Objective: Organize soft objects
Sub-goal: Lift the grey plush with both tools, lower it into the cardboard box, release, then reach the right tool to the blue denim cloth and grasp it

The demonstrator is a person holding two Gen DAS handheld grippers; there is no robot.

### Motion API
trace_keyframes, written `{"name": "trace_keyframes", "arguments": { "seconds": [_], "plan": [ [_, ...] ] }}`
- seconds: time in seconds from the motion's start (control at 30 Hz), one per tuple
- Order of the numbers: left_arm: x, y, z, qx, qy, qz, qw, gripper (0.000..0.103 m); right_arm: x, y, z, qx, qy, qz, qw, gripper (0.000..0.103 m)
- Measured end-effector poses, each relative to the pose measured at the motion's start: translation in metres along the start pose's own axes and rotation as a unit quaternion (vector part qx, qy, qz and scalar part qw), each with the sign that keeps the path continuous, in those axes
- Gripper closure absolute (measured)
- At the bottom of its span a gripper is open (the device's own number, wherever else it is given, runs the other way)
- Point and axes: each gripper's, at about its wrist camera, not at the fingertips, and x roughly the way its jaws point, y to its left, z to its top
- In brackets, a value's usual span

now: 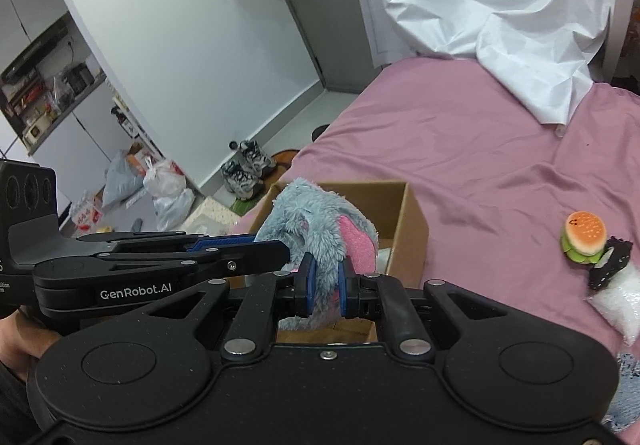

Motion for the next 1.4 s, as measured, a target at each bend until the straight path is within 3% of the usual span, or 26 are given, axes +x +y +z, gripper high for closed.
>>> {"name": "trace_keyframes", "arguments": {
  "seconds": [0.3,0.57,0.77,0.9,1.13,1.23,1.4],
  "plan": [
    [0.025,0.018,-0.018,-0.025,0.046,0.007,0.9986,0.084,0.018,0.010,-0.006,-0.018,0.037,-0.028,0.999,0.086],
    [0.045,0.019,-0.031,-0.032,0.073,0.011,0.9967,0.084,0.007,0.011,-0.008,-0.033,0.041,-0.049,0.997,0.084],
    [0.042,0.015,-0.023,-0.023,0.081,0.028,0.9960,0.079,-0.010,-0.003,-0.010,-0.011,0.034,-0.056,0.998,0.073],
    [0.036,0.005,-0.018,-0.013,0.079,0.038,0.9960,0.061,-0.021,-0.012,-0.012,0.001,0.021,-0.060,0.998,0.053],
    [0.022,-0.017,-0.009,0.008,0.055,0.064,0.9964,0.029,-0.042,-0.034,-0.018,0.033,0.002,-0.063,0.997,0.031],
    [0.018,-0.030,-0.003,0.018,0.049,0.070,0.9962,0.024,-0.052,-0.043,-0.022,0.045,-0.008,-0.067,0.997,0.019],
    [0.020,-0.051,0.004,0.035,0.050,0.070,0.9957,0.021,-0.070,-0.059,-0.029,0.066,-0.025,-0.074,0.995,0.011]
  ]
}}
